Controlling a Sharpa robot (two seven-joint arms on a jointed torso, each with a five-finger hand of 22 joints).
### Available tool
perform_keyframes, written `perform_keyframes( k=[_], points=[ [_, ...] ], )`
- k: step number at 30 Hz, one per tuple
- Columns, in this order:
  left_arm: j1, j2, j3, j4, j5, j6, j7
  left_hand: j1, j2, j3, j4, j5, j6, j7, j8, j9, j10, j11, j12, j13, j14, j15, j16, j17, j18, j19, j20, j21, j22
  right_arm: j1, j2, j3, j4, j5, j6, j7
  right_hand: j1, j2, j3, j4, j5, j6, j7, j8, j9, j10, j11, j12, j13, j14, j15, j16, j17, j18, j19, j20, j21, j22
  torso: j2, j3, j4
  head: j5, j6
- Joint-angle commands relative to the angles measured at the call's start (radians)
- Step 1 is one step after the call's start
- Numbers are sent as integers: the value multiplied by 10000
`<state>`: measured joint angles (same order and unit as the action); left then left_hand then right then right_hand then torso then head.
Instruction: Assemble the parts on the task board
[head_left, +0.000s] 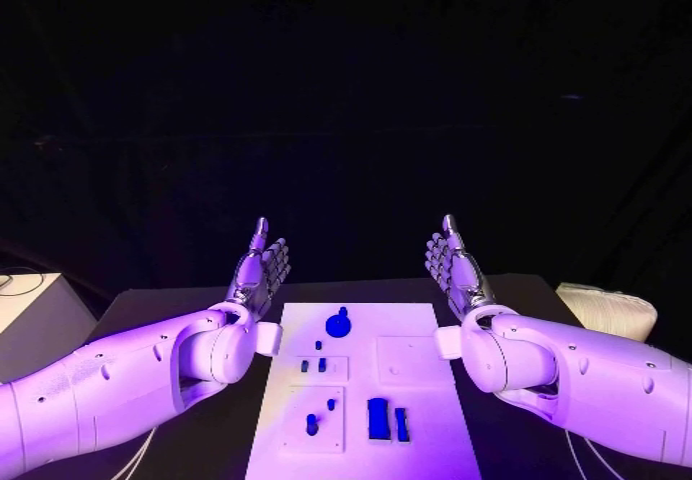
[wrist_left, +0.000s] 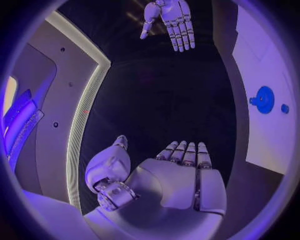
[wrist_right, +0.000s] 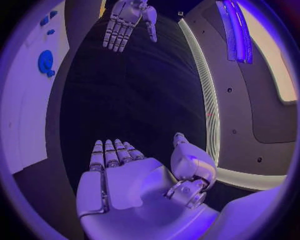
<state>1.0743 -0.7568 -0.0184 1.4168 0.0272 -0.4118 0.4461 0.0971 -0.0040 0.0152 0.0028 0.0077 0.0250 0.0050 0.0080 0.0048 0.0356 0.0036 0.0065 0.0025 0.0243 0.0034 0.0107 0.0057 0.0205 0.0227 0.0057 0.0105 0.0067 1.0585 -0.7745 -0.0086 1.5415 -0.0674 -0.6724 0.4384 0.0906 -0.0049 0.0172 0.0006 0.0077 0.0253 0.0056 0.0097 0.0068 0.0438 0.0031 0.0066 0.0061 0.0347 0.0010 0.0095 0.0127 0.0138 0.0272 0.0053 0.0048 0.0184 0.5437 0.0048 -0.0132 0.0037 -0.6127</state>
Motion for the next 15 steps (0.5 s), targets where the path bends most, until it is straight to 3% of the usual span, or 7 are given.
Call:
perform_keyframes(
  k=[1,8,15],
  points=[
    [-75,-72,66,551,-204,-2201,536,-971,40,-152,-28,-77,-250,-50,-80,-48,-356,-36,-65,-25,-243,-34,-107,-57,-205,-227,-57,-105,-67,-70,-47,65,233,645,-935,791,-906,49,-172,-6,-77,-253,-56,-97,-68,-438,-31,-66,-61,-347,-10,-95,-127,-138,-272,-53,-48,-184,5,-48,132,-37,127],
    [-226,-215,172,1428,-265,-3436,718,-971,40,-152,-28,-77,-250,-50,-80,-48,-356,-36,-65,-25,-243,-34,-107,-57,-205,-227,-57,-105,-67,-85,-55,86,285,674,-976,816,-906,49,-172,-6,-77,-253,-56,-97,-68,-438,-31,-66,-61,-347,-10,-95,-127,-138,-272,-53,-48,-184,5,-48,132,-37,127],
    [-243,-232,184,1532,-272,-3582,739,-971,40,-152,-28,-77,-250,-50,-80,-48,-356,-36,-65,-25,-243,-34,-107,-57,-205,-227,-57,-105,-67,-85,-55,86,285,674,-976,816,-906,49,-172,-6,-77,-253,-56,-97,-68,-438,-31,-66,-61,-347,-10,-95,-127,-138,-272,-53,-48,-184,5,-48,132,-37,127]
  ],
)
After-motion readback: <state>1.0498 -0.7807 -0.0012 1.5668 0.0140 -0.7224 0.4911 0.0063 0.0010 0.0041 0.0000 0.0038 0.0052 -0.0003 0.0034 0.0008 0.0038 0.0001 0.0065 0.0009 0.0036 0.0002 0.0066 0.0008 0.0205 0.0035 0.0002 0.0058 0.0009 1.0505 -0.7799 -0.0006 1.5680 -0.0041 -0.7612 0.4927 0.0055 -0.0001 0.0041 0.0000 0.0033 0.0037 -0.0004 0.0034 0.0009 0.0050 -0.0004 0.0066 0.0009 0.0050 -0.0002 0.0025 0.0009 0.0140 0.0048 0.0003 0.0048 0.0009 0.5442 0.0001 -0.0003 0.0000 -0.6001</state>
